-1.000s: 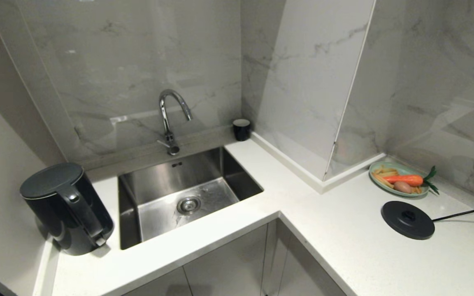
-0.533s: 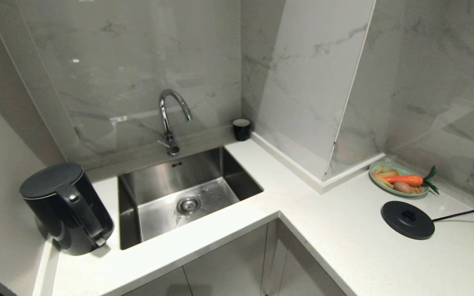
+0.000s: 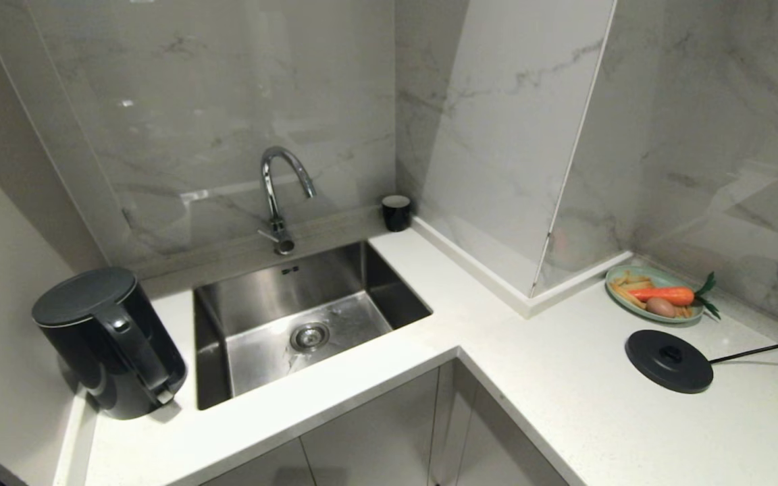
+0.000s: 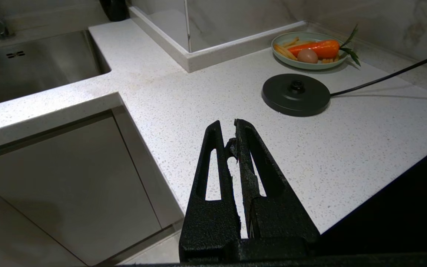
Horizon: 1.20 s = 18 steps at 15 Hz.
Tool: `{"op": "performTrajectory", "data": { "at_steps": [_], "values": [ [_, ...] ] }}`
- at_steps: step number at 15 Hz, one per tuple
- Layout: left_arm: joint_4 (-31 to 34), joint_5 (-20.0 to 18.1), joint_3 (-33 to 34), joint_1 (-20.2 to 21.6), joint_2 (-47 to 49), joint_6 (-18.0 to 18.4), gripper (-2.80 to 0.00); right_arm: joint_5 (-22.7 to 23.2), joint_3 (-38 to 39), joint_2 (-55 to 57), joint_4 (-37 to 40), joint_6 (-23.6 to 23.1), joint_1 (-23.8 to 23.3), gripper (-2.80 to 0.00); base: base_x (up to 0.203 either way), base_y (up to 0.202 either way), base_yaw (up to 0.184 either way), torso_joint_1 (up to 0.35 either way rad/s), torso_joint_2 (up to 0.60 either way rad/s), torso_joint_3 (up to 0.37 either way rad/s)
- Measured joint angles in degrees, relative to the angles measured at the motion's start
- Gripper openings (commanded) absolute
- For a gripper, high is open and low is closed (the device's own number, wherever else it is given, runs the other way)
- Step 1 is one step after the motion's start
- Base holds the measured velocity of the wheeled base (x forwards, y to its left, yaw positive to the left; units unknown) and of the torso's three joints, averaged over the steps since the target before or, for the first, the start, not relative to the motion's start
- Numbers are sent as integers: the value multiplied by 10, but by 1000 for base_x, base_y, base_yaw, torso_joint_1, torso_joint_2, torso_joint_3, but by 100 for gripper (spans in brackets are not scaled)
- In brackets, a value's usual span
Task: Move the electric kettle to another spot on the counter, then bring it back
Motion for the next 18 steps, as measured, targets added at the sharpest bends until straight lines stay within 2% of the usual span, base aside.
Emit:
{"op": "performTrajectory", "data": {
  "at_steps": [9,12,18],
  "values": [
    [0,-1,4,-1,0,-1,-280,0,0,0,0,0,0,-280,0,0,0,0,0,0],
    [0,-2,4,-1,0,-17,-280,0,0,0,0,0,0,-280,0,0,0,0,0,0],
    [0,-2,4,-1,0,-19,-280,0,0,0,0,0,0,-280,0,0,0,0,0,0]
  ]
}}
